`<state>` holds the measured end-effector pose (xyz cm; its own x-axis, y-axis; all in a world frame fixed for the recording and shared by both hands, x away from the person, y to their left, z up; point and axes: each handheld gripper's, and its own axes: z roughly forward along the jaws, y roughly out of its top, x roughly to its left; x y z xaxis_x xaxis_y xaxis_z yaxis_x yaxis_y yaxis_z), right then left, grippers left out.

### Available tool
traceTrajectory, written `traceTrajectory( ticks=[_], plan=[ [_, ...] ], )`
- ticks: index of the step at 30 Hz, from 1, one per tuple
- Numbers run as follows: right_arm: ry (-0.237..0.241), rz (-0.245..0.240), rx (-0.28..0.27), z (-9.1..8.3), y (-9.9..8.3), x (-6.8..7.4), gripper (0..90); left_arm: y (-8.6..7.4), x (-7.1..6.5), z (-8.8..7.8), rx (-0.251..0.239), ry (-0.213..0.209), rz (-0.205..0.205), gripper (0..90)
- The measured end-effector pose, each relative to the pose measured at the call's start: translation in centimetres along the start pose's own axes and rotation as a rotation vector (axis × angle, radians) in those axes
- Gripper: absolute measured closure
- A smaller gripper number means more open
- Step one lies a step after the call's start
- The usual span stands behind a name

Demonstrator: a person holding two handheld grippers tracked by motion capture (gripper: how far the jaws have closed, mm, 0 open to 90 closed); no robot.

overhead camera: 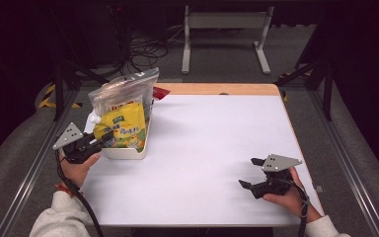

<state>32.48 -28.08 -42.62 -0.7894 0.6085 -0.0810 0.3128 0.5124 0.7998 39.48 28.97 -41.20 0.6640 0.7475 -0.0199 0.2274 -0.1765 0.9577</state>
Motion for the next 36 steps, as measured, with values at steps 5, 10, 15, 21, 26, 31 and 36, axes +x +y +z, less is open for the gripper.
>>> traceTrajectory(
  ticks=[5,10,15,21,26,31,36],
  plan=[
    [0.000,-0.005,-0.002,0.0,0.1,0.0,14.2,0.1,-0.2,-0.2,0.002,0.005,-0.001,69.4],
    [-0.001,-0.007,-0.003,0.1,0.3,-0.1,14.2,0.1,-0.3,-0.5,-0.007,0.011,-0.010,68.8],
    [-0.002,-0.013,-0.002,0.3,0.4,-0.1,14.2,0.2,-0.4,-0.9,-0.007,0.014,-0.007,67.7],
    [-0.010,-0.016,-0.010,0.2,0.7,-0.2,14.3,0.6,-0.7,-1.4,-0.015,0.036,0.007,61.9],
    [-0.013,-0.017,-0.009,0.3,0.8,-0.3,14.2,0.9,-1.2,-1.5,-0.007,0.049,0.012,56.2],
    [-0.015,-0.017,-0.011,0.3,0.9,-0.3,14.2,1.0,-1.5,-1.7,-0.011,0.073,0.003,47.4],
    [-0.013,-0.017,-0.013,0.3,1.0,-0.4,14.2,1.3,-2.2,-2.2,-0.025,0.111,-0.001,39.3]
  ],
)
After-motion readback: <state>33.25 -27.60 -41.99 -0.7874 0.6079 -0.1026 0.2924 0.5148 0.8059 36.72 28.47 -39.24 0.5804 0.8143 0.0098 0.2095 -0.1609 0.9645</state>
